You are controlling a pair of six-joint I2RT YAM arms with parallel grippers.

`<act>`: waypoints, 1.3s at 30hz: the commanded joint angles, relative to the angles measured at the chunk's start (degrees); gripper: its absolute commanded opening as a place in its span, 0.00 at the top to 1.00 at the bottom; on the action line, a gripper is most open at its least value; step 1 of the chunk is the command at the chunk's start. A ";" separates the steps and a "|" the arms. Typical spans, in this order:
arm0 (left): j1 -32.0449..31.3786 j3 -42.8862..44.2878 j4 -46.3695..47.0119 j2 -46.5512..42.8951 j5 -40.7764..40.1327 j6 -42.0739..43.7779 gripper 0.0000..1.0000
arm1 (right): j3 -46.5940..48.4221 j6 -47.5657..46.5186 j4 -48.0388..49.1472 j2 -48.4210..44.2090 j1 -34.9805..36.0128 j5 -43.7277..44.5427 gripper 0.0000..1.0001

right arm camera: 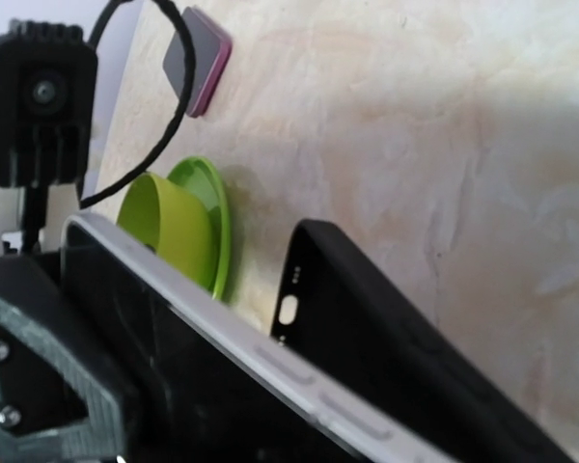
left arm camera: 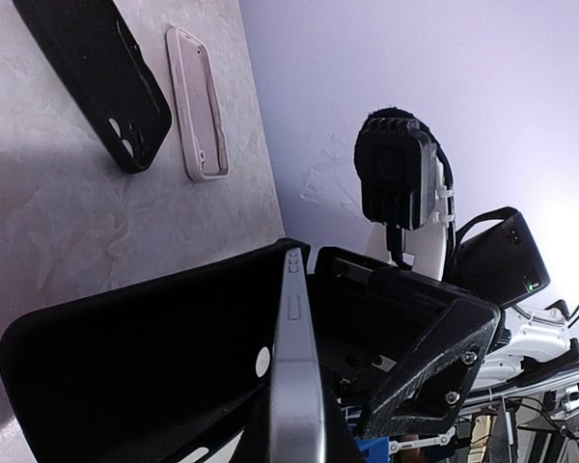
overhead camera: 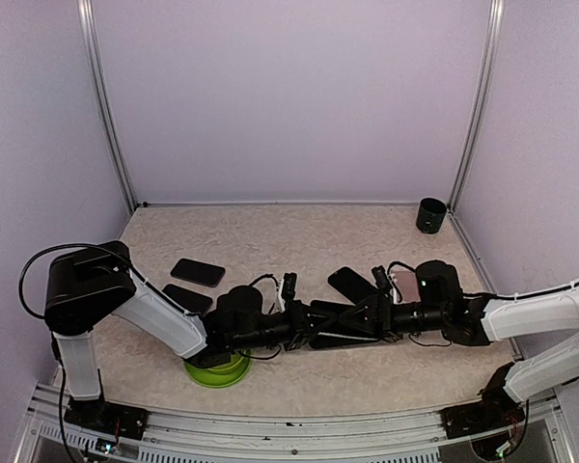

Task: Put the phone into the phone case
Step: Place the phone in the phone case.

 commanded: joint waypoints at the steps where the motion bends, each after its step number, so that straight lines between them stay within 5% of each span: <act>1: 0.29 0.39 2.69 0.26 0.48 0.22 1.00 | -0.92 -0.42 5.01 -1.39 -0.41 -3.79 0.07; 25: 0.90 1.33 1.24 1.30 2.02 0.59 1.00 | -3.11 1.08 14.88 1.37 -0.71 -10.19 0.37; 39: 1.06 1.28 1.69 1.39 2.45 0.37 0.93 | -4.35 2.07 18.23 -1.35 -0.95 -11.25 0.40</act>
